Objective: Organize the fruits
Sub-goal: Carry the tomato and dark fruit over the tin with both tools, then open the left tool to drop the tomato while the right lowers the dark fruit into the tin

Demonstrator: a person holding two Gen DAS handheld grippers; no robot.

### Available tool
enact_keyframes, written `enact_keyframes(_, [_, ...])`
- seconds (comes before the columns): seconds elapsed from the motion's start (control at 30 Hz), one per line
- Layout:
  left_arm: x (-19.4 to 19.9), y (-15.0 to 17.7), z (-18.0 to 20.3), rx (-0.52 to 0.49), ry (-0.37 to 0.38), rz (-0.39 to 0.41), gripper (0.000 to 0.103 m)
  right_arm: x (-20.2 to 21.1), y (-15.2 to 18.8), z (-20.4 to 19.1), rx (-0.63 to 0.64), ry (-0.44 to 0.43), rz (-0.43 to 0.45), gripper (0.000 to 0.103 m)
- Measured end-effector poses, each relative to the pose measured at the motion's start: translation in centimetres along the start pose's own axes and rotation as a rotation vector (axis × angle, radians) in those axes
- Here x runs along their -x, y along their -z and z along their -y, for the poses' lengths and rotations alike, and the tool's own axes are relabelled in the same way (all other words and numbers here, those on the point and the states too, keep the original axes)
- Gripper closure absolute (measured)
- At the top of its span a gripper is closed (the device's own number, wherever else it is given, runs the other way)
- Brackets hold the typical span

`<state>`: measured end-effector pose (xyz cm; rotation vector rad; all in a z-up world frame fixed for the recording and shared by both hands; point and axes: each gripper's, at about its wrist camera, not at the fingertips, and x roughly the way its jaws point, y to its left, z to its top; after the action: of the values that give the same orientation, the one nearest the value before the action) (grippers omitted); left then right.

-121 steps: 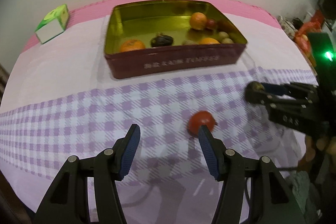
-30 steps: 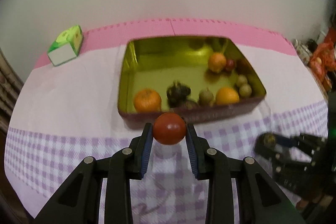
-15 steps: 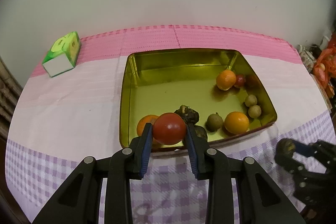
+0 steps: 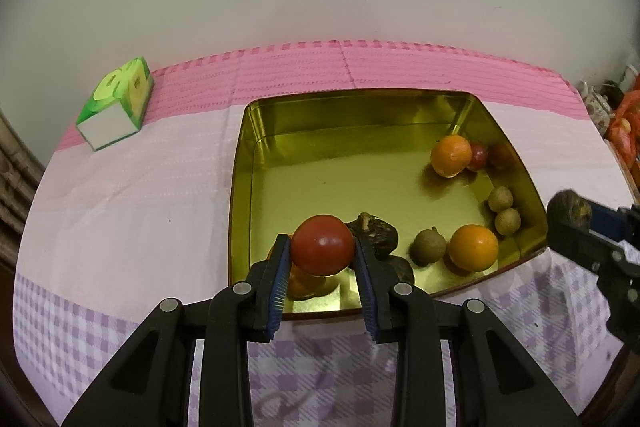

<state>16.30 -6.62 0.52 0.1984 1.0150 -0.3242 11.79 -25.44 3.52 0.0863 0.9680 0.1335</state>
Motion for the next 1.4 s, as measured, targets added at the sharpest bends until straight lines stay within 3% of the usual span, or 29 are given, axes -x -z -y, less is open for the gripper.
enact_keyframes(0.27, [-1.8,-0.2,0.2,0.003,0.009,-0.036,0.070,-0.6,-0.6,-0.3,0.008,0.000,-0.007,0.067])
enact_keyframes(0.87, [-2.1,-0.5,0.3,0.001,0.001,-0.038,0.069,-3.5,-1.1,-0.7,0.031,0.015,-0.047,0.066])
enact_keyframes(1.13, [-2.0,-0.7,-0.1,0.017,0.014,-0.027,0.057,-4.2,-1.2,-0.5,0.037,0.005,-0.048,0.066])
enact_keyframes(1.4, [-1.5,-0.6,-0.7,0.032,0.016,-0.014,0.055,-4.8,-1.2,-0.7,0.054,0.007,-0.050,0.066])
